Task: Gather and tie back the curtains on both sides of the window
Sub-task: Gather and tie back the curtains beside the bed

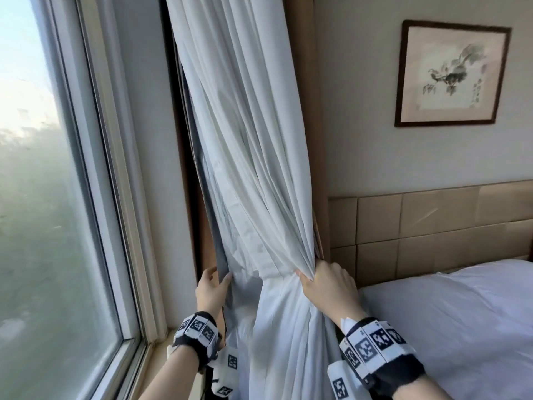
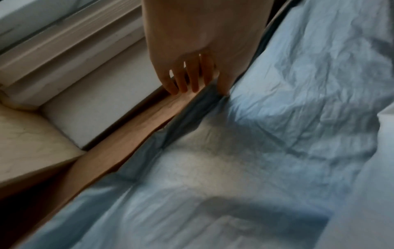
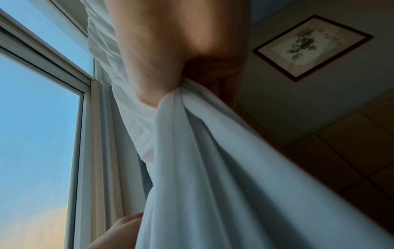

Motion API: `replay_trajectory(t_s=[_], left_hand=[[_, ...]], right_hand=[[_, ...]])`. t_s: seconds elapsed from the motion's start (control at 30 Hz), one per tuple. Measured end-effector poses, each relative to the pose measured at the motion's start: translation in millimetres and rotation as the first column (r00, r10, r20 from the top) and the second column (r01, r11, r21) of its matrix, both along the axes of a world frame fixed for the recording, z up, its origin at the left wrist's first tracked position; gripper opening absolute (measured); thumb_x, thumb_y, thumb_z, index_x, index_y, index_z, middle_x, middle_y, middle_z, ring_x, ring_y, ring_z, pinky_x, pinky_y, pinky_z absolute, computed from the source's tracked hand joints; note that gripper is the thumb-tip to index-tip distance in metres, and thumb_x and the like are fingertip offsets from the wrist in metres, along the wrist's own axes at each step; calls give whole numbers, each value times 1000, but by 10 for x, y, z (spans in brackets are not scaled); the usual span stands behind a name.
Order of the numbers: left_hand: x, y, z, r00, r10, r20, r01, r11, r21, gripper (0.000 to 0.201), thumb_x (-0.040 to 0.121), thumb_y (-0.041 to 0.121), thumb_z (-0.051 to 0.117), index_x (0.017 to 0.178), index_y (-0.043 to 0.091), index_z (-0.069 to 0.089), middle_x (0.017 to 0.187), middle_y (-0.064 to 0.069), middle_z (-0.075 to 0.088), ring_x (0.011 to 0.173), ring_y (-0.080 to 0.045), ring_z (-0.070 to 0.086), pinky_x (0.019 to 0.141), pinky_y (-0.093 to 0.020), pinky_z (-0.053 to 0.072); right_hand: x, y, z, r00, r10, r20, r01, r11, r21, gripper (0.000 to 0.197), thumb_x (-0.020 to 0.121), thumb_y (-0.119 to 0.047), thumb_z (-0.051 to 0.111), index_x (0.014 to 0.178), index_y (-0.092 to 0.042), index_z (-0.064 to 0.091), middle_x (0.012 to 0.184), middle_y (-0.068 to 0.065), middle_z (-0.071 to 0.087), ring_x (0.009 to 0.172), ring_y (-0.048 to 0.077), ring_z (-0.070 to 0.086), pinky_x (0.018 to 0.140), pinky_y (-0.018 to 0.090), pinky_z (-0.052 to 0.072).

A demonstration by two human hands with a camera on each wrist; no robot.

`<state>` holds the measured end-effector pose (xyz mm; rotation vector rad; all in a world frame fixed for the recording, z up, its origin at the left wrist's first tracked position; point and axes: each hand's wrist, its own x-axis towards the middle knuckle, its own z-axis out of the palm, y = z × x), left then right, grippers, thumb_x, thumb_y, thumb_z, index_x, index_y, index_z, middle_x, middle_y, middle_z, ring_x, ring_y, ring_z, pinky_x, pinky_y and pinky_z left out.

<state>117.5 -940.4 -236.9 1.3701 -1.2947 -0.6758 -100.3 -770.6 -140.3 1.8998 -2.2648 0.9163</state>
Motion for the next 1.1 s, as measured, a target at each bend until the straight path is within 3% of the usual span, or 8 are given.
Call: replay_trajectory(t_s=[0.13,0.23,0.33,0.57,0.7,0.83,0.93,1.1], left_hand=[[26,-112,-32,983,-48,180,40,998,50,61,90,30,63,142,5,40,139,-10,51,130,-31,45,108,-38,36],[14,-183,-76,967,5,256,-6,1000,2,19,92,23,58,88,5,65,85,-13,69,89,-38,63,81,-42,51],[-8,-204,-102,976,99,195,-90,994,-55,37,92,13,57,56,10,47,55,-8,54,64,-36,55,63,-40,47],[-38,548,-82,940,262,-221,-302,937,-174,20,92,5,53,107,6,65,87,-28,65,90,-40,64,73,-34,39],[-108,1216,80,960,220,-173,-269,894,-359,34,85,21,59,116,9,68,62,-21,61,53,4,59,57,-6,40],[-379,1554,145,990,-9,140,85,832,-548,47,92,45,50,122,12,64,103,-4,72,96,2,65,80,-2,43],[-593,1553,283,903,-191,385,380,774,-506,24,94,21,50,114,14,62,133,-1,57,137,-9,39,111,-23,33],[-797,1371,364,739,-145,658,485,791,-372,8,90,15,42,88,14,50,125,-19,51,128,-35,42,98,-52,42]], right_hand=[[49,25,1,999,21,-26,-21,1000,-14,42,95,-48,47,102,-11,63,102,13,66,98,33,62,68,32,39],[57,30,-16,999,18,-33,-18,1000,1,42,95,-49,47,104,-12,63,103,11,65,100,32,62,71,32,42],[51,6,-29,999,-2,-54,2,1000,9,40,95,-50,44,103,-16,62,103,9,65,101,30,62,73,32,45],[15,-126,-45,991,-53,-119,51,999,-17,23,92,-29,43,101,-16,58,104,8,64,102,31,61,76,34,45],[62,-246,-3,988,-36,-152,32,999,-25,17,90,-20,44,97,-13,58,102,10,65,97,32,62,73,35,45],[172,-291,8,989,4,-148,-7,1000,-23,19,88,-19,49,103,-12,58,105,12,65,99,34,61,78,37,47],[243,-279,1,989,48,-137,-51,999,-14,22,87,-17,49,106,-12,58,109,14,64,102,36,61,81,39,48],[195,-254,32,988,123,-90,-124,992,0,22,91,-17,47,108,-8,58,110,17,64,105,38,60,83,40,48]])
